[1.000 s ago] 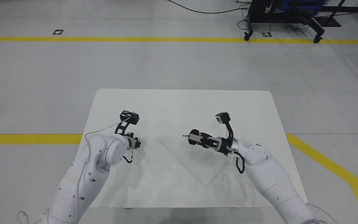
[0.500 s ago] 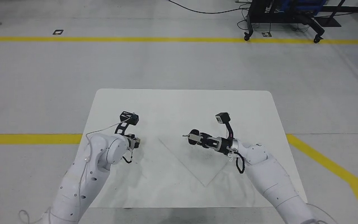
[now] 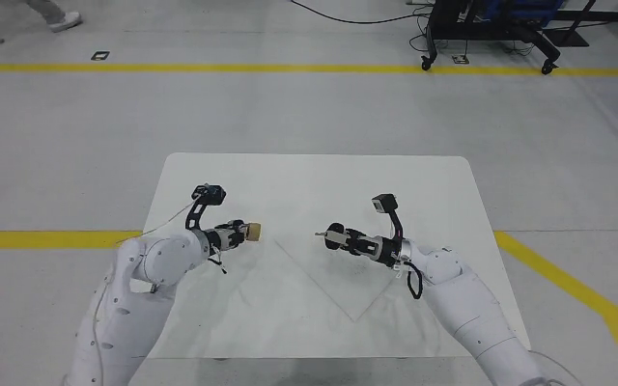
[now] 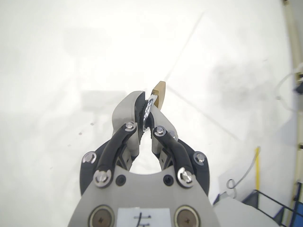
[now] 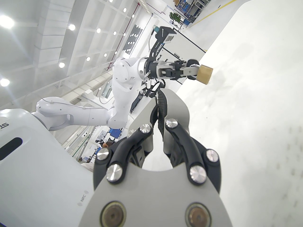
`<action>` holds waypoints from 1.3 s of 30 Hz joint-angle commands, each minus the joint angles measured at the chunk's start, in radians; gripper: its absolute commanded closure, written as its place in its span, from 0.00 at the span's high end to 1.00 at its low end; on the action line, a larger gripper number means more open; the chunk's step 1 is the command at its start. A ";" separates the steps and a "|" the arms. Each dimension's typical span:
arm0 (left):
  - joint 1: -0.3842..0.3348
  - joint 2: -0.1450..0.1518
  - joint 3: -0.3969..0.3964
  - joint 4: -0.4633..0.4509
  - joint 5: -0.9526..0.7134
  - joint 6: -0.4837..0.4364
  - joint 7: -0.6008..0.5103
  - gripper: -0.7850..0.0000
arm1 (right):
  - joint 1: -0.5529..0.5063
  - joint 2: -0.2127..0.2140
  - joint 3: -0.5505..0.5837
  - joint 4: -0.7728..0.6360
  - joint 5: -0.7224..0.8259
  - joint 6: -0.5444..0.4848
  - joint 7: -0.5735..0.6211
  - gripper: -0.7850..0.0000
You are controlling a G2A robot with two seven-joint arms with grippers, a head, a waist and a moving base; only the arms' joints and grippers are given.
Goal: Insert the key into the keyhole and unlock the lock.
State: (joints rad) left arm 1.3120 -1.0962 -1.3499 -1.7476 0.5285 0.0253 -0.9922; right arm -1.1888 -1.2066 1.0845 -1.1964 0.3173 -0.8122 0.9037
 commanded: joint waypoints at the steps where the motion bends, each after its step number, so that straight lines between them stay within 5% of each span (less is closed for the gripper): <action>1: 0.008 -0.001 -0.019 0.046 -0.266 -0.105 -0.028 0.00 | 0.000 0.000 0.000 0.000 0.000 0.000 0.000 0.00; 8: 0.008 -0.001 -0.019 0.046 -0.266 -0.105 -0.028 0.00 | 0.000 0.000 0.000 0.000 0.000 0.000 0.000 0.00; 9: 0.017 -0.011 -0.008 0.035 -0.439 -0.104 -0.011 0.00 | 0.000 0.000 0.000 0.000 0.000 0.000 0.000 0.00; 17: -0.160 -0.048 0.099 0.256 -0.757 -0.084 -0.002 0.00 | 0.067 -0.034 -0.079 0.032 0.055 0.050 -0.101 0.00; 26: -0.269 -0.062 0.147 0.505 -0.905 -0.237 -0.147 0.00 | 0.146 -0.073 -0.124 0.095 0.109 0.038 -0.225 0.00; 39: -0.314 -0.052 0.165 0.501 -0.869 -0.341 -0.280 0.00 | 0.251 -0.124 -0.198 0.184 0.100 0.073 -0.285 0.00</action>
State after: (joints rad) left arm 0.9974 -1.1484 -1.1870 -1.2457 -0.3410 -0.3161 -1.2748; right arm -0.9458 -1.3258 0.8969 -1.0193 0.4186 -0.7427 0.6151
